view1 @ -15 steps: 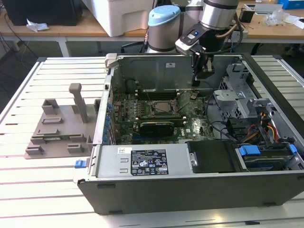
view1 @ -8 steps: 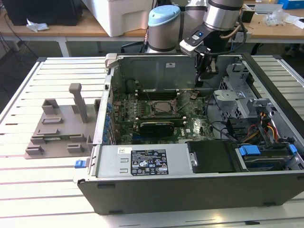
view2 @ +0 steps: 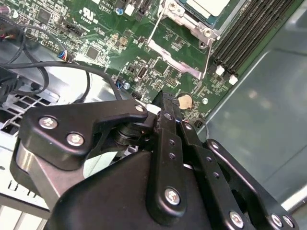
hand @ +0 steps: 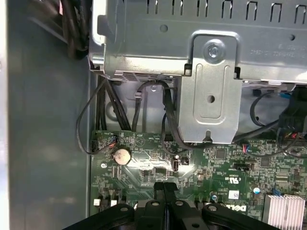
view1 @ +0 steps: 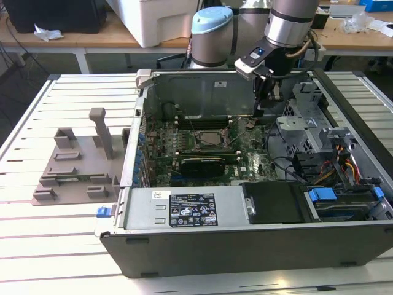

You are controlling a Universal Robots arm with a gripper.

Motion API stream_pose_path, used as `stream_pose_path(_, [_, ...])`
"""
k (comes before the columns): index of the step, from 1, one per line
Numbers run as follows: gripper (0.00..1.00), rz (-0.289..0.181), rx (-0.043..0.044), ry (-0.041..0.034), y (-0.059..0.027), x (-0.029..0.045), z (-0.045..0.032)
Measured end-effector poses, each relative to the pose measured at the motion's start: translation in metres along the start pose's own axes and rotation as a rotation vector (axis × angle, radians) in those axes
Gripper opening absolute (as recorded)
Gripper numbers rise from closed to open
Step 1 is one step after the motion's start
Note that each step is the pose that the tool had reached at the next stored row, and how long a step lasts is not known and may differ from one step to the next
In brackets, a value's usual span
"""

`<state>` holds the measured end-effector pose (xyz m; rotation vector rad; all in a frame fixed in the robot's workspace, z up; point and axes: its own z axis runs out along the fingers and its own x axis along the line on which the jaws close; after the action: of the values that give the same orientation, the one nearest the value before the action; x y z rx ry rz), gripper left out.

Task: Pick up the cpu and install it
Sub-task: 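Close the cpu cover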

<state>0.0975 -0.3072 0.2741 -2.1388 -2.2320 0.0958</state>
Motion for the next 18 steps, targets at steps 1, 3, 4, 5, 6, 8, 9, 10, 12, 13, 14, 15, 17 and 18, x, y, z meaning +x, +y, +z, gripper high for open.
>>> stream_pose_path(1, [0.11,0.0,0.0001,0.0001,0.0002,0.0001,0.0019])
stream_pose_path(3, [0.11,0.0,0.0013,0.0001,0.0013,0.0001,0.0165])
stream_pose_path(4, [0.11,0.0,0.0014,0.0001,0.0015,0.0002,0.0187])
stream_pose_path(5, [0.11,0.0,0.0014,0.0001,0.0016,0.0002,0.0199])
stream_pose_path(6, [0.11,0.0,0.0014,0.0,0.0017,0.0002,0.0213])
stream_pose_path(8, [0.11,0.0,0.0015,0.0002,0.002,0.0002,0.0243])
stream_pose_path(9, [0.11,0.0,0.0014,0.0001,0.002,0.0002,0.0254])
stream_pose_path(10, [0.11,0.0,0.0015,0.0,0.0021,0.0002,0.0264])
stream_pose_path(12, [0.11,0.0,0.0015,0.0,0.0023,0.0002,0.0285])
stream_pose_path(13, [0.11,0.0,0.0015,0.0001,0.0023,0.0002,0.0292])
stream_pose_path(14, [0.11,0.0,0.0015,0.0001,0.0024,0.0002,0.0305])
stream_pose_path(15, [0.11,0.0,0.0015,0.0,0.0021,0.0003,0.0311])
stream_pose_path(17, [0.11,0.0,0.0015,0.0001,0.0,0.0004,0.0322])
stream_pose_path(18, [0.11,0.0,0.0015,0.0003,-0.0018,0.0005,0.0327])
